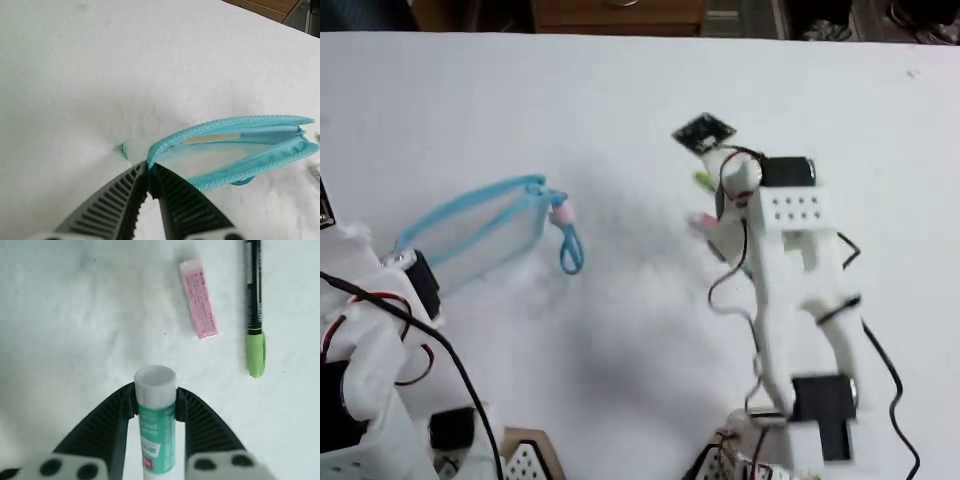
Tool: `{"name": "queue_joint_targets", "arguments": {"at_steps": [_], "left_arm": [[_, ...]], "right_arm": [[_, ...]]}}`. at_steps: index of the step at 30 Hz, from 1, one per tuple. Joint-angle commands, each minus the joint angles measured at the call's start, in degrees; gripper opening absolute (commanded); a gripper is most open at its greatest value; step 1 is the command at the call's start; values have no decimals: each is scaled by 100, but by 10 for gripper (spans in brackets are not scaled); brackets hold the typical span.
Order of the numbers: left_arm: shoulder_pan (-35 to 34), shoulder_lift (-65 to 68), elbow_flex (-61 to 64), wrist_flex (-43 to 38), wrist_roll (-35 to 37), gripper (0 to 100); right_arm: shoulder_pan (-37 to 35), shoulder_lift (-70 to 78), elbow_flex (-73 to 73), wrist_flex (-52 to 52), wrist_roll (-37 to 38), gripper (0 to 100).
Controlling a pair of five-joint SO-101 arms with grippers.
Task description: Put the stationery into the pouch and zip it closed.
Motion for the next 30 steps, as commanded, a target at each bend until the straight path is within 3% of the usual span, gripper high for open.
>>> {"name": "queue_joint_targets", "arguments": {"at_steps": [1,8,13,19,25,30], "left_arm": [[-40,48,0,-44,-18,24],[-40,48,0,-44,-18,24],[-40,48,0,-44,-18,24],[-40,48,18,-44,-18,24],[-40,48,0,-44,-18,24],[-40,48,0,-44,-18,24]], "right_arm": [[-567,-1095,-62,48,-1143,18],[-2273,-2791,-70,-444,-4105,18],[-2949,-3714,-62,-2018,-5301,18],[-3029,-4163,-44,-4382,-5486,18],[-3881,-4154,571,-5604,-5459,17],[-4145,-4145,1776,-6738,-5407,17]]}}
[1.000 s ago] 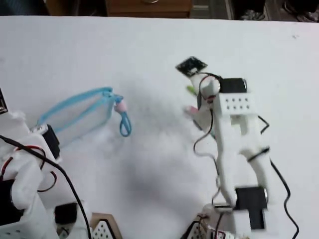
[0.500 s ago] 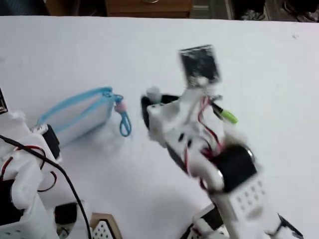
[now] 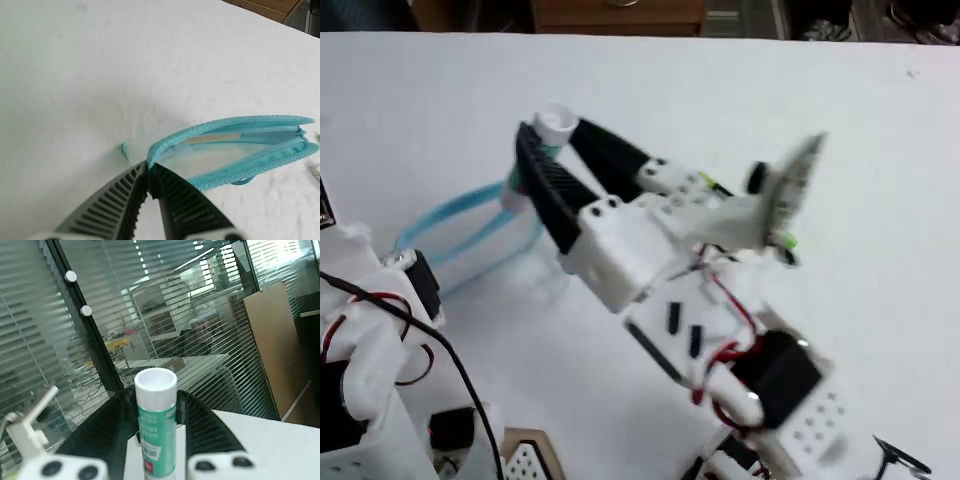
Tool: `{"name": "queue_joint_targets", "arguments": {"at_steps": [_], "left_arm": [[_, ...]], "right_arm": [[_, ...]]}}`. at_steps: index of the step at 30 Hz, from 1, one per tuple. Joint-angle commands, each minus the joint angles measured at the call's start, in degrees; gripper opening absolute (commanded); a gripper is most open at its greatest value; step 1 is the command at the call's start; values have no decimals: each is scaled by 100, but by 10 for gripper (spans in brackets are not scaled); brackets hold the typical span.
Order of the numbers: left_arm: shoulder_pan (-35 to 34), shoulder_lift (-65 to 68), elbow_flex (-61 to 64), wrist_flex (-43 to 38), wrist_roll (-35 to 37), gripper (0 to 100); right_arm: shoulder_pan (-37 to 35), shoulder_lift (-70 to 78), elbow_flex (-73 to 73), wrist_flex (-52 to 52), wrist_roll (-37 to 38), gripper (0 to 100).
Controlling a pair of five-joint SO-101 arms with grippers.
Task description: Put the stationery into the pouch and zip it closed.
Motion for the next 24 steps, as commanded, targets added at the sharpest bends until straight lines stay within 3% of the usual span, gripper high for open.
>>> {"name": "queue_joint_targets", "arguments": {"at_steps": [1,7,24], "left_arm": [[-40,48,-9,-44,-18,24],[-40,57,-9,-44,-18,24],[-31,57,0,-44,-9,24]], "right_arm": [[-163,-22,677,-796,132,17],[-242,409,1424,-1710,396,17],[-215,1226,1415,-2308,422,17]]}}
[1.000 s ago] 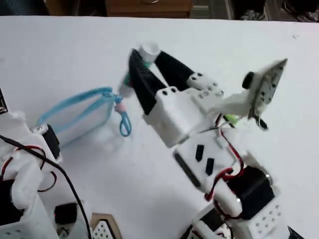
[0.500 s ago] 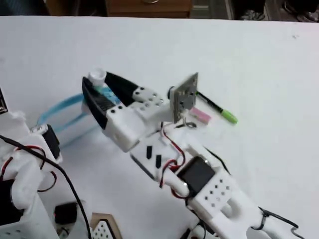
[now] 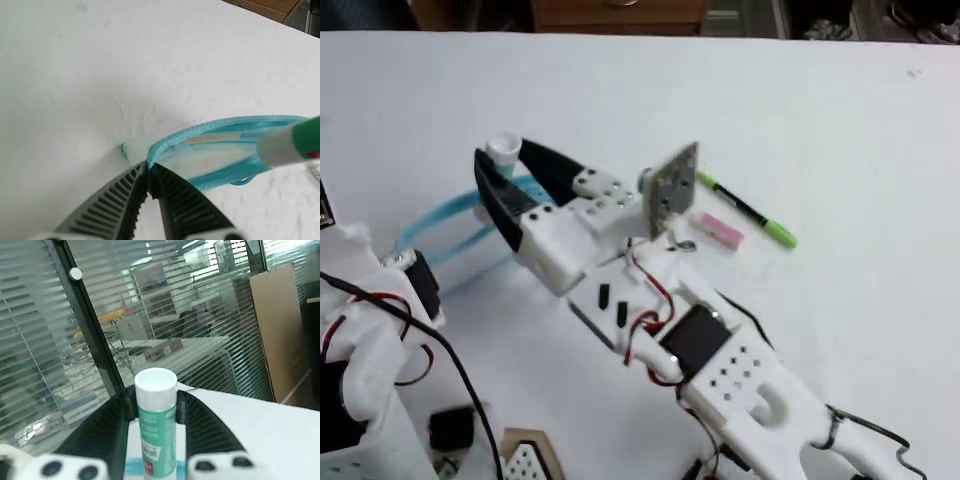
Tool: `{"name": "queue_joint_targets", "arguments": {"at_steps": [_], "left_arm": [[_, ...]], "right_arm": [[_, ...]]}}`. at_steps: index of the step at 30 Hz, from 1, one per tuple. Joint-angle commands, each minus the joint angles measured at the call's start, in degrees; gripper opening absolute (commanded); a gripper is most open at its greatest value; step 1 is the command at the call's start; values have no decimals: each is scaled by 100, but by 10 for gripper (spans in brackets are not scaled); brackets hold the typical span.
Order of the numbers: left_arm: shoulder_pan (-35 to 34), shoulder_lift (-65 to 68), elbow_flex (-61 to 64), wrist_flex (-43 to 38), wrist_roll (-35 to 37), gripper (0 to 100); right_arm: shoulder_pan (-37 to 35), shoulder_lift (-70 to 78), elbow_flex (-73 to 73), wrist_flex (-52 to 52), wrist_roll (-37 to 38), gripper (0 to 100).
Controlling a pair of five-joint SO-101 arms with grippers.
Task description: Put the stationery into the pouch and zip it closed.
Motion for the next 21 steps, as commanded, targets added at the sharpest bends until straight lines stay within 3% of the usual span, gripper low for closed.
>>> {"name": "queue_joint_targets", "arguments": {"at_steps": [1,8,14,21], "left_arm": [[-31,57,0,-44,-9,24],[-31,57,18,-79,-9,24],[-31,57,9,-79,-9,24],[-31,57,0,-79,-9,24]], "right_arm": [[-31,356,-88,-215,79,17],[-40,1279,-70,-664,79,17],[-277,1332,-88,22,615,32],[-813,541,-97,1174,941,301]]}}
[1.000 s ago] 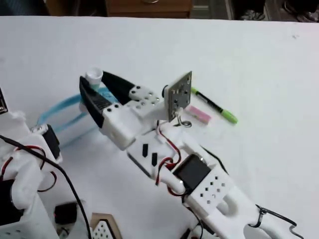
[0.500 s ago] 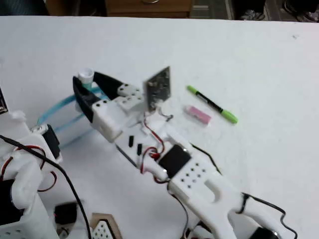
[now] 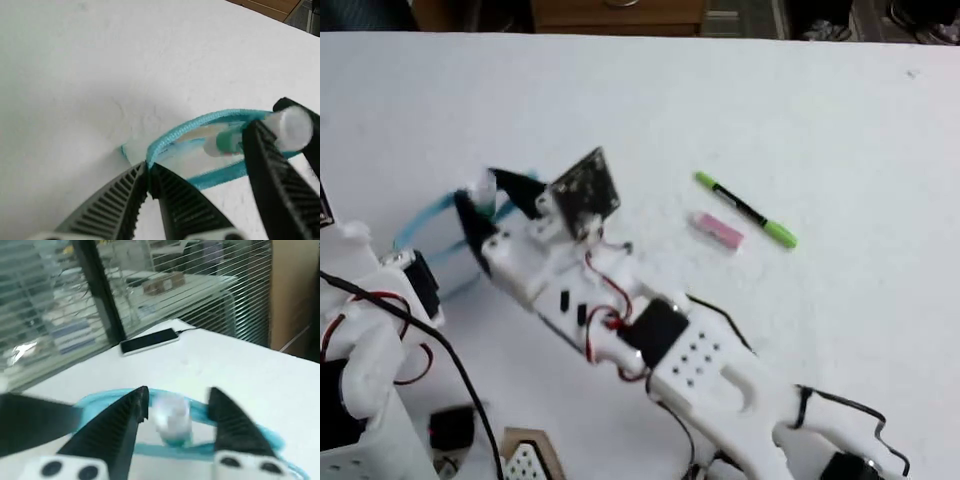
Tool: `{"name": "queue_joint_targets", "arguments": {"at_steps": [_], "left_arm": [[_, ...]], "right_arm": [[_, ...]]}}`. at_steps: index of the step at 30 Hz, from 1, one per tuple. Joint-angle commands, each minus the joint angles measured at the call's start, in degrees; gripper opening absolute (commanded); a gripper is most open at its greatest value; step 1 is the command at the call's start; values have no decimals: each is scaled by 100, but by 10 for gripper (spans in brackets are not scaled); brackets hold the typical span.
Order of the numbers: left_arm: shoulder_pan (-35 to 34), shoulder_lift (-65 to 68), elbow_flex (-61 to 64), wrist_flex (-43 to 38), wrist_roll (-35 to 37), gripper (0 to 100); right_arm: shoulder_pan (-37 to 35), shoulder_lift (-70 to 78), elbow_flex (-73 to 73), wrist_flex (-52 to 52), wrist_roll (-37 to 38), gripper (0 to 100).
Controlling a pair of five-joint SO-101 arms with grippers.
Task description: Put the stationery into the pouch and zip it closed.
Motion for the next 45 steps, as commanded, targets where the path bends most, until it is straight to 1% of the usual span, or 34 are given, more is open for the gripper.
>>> {"name": "queue_joint_targets", "arguments": {"at_steps": [1,7,10,12,13,14,16,18,20,22,26,29,31,33,39,45], "left_arm": [[-31,48,0,-79,-9,24],[-31,48,0,-79,-18,24],[-31,48,0,-79,-18,24],[-31,48,0,-79,-18,24],[-31,48,0,-79,-18,24],[-31,48,0,-79,-18,24],[-31,48,0,-79,-18,24],[-31,48,0,-79,-18,24],[-31,48,0,-79,-18,24],[-31,48,0,-79,-18,24],[-31,48,0,-79,-18,24],[-31,48,0,-79,-18,24],[-31,48,9,-79,-18,24],[-31,48,9,-79,-18,24],[-31,48,18,-79,-18,24],[-31,48,18,-79,-18,24]], "right_arm": [[-92,-338,-105,382,114,317],[778,-646,-1222,1543,114,316],[1578,-576,-1952,2492,123,316],[2281,-330,-2312,3284,299,315],[2545,-136,-2462,3776,589,315],[2791,92,-2558,4321,1099,315],[3116,620,-2637,5218,2391,315],[3442,1147,-2611,5824,3420,315],[3705,1692,-2629,6167,4088,315],[3943,2273,-2637,6193,4457,315],[4163,3459,-2655,6167,5081,315],[4198,4110,-2708,5631,5785,315],[4198,4479,-2910,5402,6040,315],[4207,4787,-3244,5385,6048,315],[4576,5473,-4167,5560,6048,315],[4725,6369,-4598,5868,6048,315]]}}
